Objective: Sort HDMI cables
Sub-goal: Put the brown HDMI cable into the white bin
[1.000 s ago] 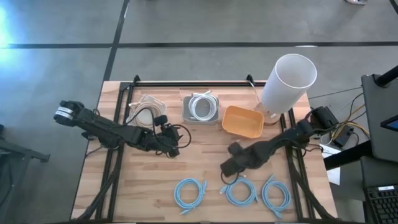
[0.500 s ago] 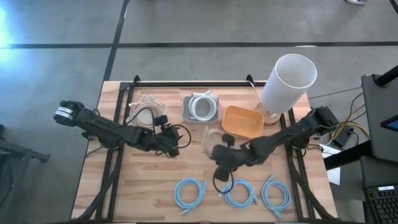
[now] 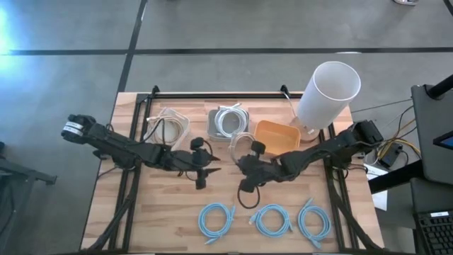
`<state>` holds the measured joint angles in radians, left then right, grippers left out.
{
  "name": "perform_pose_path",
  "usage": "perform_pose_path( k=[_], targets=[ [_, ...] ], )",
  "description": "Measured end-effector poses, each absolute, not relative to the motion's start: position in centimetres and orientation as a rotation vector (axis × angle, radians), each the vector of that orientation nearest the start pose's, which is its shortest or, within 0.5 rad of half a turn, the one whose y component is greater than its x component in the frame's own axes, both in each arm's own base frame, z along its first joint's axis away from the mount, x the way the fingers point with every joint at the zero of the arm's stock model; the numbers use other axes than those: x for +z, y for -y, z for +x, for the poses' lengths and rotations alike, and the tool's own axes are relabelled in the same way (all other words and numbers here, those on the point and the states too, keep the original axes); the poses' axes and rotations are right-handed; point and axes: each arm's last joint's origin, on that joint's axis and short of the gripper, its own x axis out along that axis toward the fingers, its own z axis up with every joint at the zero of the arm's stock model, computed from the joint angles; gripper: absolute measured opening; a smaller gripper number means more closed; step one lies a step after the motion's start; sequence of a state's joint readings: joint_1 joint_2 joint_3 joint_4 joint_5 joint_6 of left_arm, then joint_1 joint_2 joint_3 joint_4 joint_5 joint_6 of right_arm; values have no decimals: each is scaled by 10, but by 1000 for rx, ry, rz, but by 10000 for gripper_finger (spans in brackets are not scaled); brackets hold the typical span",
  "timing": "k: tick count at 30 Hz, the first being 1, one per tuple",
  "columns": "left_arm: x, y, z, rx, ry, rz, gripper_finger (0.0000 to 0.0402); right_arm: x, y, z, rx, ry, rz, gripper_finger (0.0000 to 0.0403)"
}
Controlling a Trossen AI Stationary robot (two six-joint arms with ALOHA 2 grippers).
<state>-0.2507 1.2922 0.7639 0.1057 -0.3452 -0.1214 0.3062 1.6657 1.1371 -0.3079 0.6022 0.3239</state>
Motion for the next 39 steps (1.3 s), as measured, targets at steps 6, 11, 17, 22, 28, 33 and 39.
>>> perform_pose_path(
  k=[6, 11, 17, 22, 28, 33, 39],
  targets=[
    [254, 59, 273, 112, -318, -57, 172, 226, -91, 345, -316, -540, -191, 38],
    [257, 58, 274, 122, -287, -91, 172, 225, -91, 348, -288, -477, -291, 38],
    [260, 58, 275, 118, -251, -85, 172, 226, -90, 349, -289, -441, -296, 38],
    [264, 55, 276, 124, -214, -84, 172, 229, -90, 350, -287, -411, -299, 38],
    [269, 53, 278, 124, -158, -70, 172, 235, -91, 353, -270, -385, -314, 38],
    [271, 53, 278, 122, -140, -37, 155, 236, -91, 353, -272, -380, -312, 38],
    [271, 52, 279, 117, -142, -36, 70, 236, -89, 354, -277, -384, -315, 54]
  ],
)
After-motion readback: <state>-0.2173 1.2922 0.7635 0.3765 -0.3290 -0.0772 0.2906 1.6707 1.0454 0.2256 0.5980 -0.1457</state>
